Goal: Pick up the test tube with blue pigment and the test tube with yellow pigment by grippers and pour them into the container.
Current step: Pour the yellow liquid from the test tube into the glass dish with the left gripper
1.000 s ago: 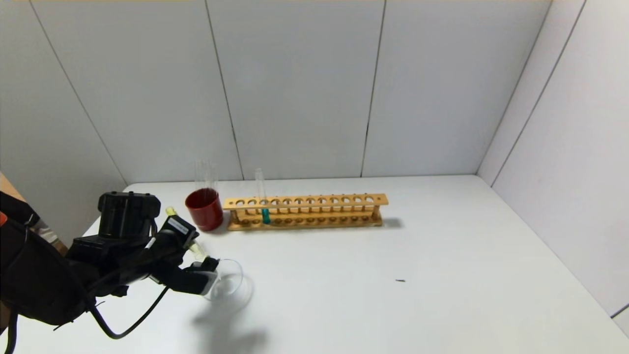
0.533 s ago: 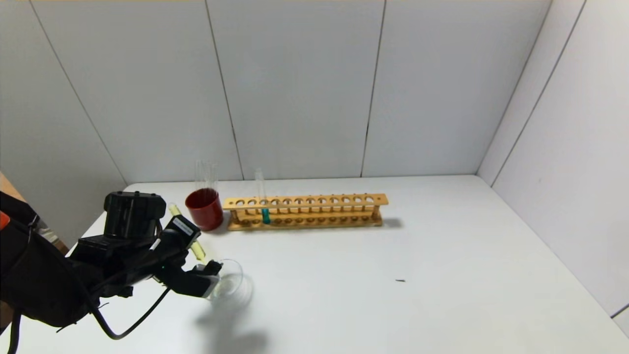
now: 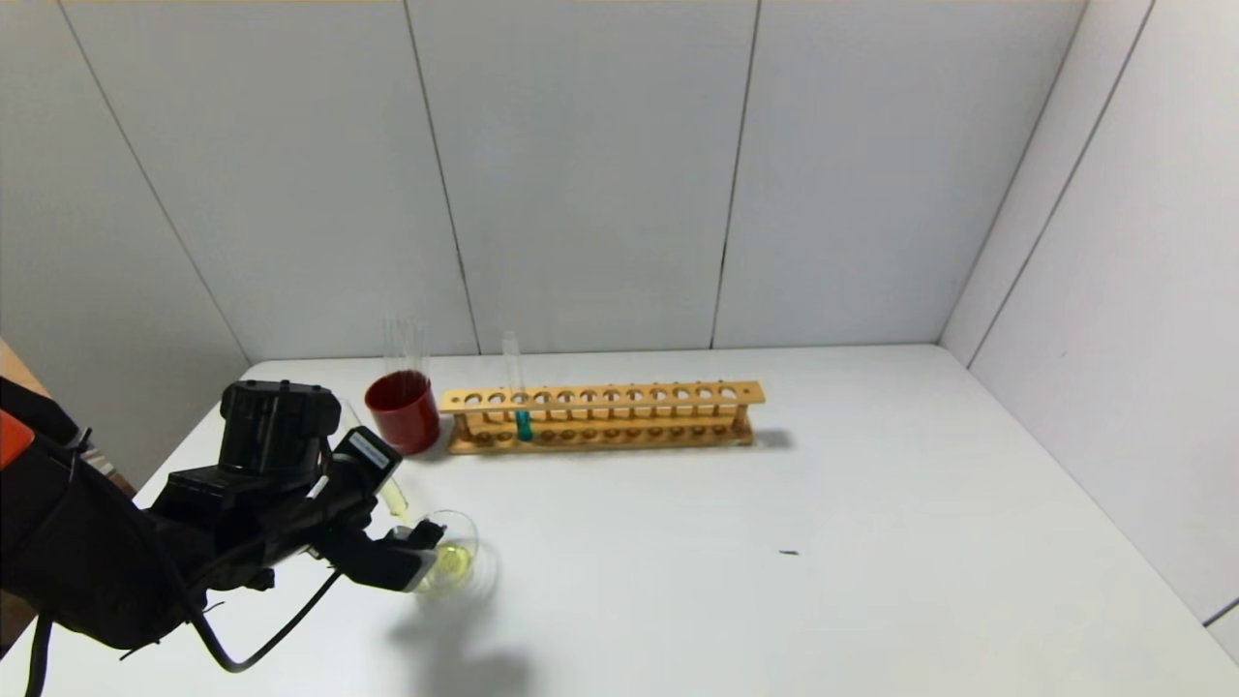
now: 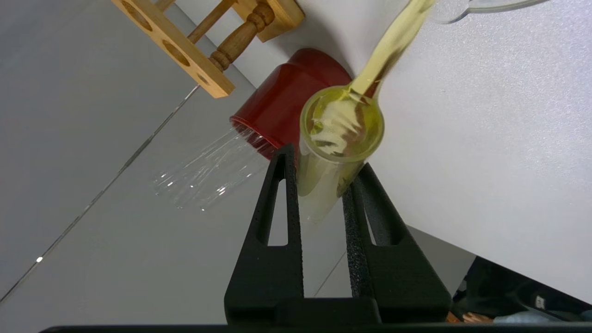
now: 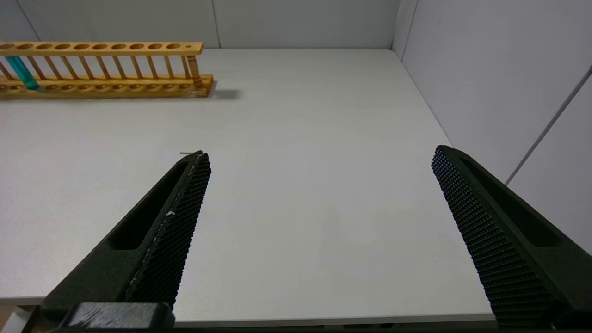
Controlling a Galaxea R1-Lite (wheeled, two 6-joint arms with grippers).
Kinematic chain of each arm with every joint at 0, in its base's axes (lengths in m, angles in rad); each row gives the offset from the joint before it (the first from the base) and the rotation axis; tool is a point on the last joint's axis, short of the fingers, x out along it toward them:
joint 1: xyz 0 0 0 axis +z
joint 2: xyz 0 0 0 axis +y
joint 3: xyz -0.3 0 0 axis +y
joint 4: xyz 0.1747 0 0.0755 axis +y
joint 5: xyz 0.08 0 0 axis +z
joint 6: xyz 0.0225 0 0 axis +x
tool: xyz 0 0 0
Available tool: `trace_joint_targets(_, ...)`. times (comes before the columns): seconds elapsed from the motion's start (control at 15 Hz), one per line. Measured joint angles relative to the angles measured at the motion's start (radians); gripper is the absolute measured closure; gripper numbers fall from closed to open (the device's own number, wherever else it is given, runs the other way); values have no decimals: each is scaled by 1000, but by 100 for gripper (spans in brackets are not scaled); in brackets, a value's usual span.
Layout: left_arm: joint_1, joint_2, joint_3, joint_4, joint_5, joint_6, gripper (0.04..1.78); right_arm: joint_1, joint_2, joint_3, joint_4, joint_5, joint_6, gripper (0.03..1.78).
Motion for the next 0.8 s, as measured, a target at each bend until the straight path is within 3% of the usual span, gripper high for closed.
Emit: trace_joint_targets(0.8,-35,-23,4,-94,33,237,151,0,0,0,0,0,1,6)
